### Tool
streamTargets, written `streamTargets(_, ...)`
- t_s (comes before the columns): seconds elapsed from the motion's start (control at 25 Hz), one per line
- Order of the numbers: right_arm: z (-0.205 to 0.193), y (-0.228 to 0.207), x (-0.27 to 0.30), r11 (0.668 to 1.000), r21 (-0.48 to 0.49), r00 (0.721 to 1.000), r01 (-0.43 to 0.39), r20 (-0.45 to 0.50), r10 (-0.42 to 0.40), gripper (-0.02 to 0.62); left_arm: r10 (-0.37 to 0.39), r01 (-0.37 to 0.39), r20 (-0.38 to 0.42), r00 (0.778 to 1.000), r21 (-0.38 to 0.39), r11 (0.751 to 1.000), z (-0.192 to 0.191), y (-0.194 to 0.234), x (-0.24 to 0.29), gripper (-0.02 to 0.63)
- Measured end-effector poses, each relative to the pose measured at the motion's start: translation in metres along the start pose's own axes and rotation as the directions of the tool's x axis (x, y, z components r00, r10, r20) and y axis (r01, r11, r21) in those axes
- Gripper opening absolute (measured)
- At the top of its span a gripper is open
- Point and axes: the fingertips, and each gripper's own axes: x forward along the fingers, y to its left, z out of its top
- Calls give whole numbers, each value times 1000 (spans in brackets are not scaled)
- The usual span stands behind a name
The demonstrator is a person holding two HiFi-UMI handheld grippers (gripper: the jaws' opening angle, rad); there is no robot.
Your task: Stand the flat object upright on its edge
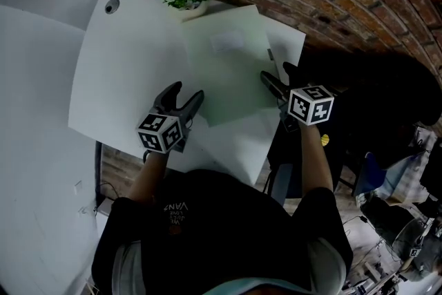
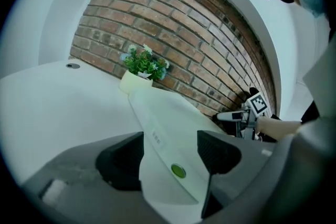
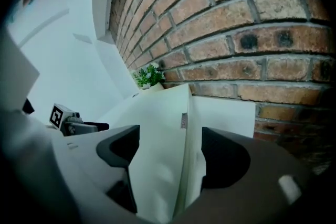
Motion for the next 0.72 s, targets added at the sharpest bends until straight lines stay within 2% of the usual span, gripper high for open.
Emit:
streamTargets(0.24,-10,-5,13,998,31,996,-52,-70,54,385,-15,13,-47,999,-36,999,-2,4,14,358)
streamTargets(0.44,-20,-7,25,996,35,985,-83,-146,87,385,-43,34,-104,994,-88,996,-9,3,24,362)
streamTargets(0.72,-26,-6,37,991,61,974,-115,-190,125,385,-80,58,-166,983,-129,990,-14,1,35,362)
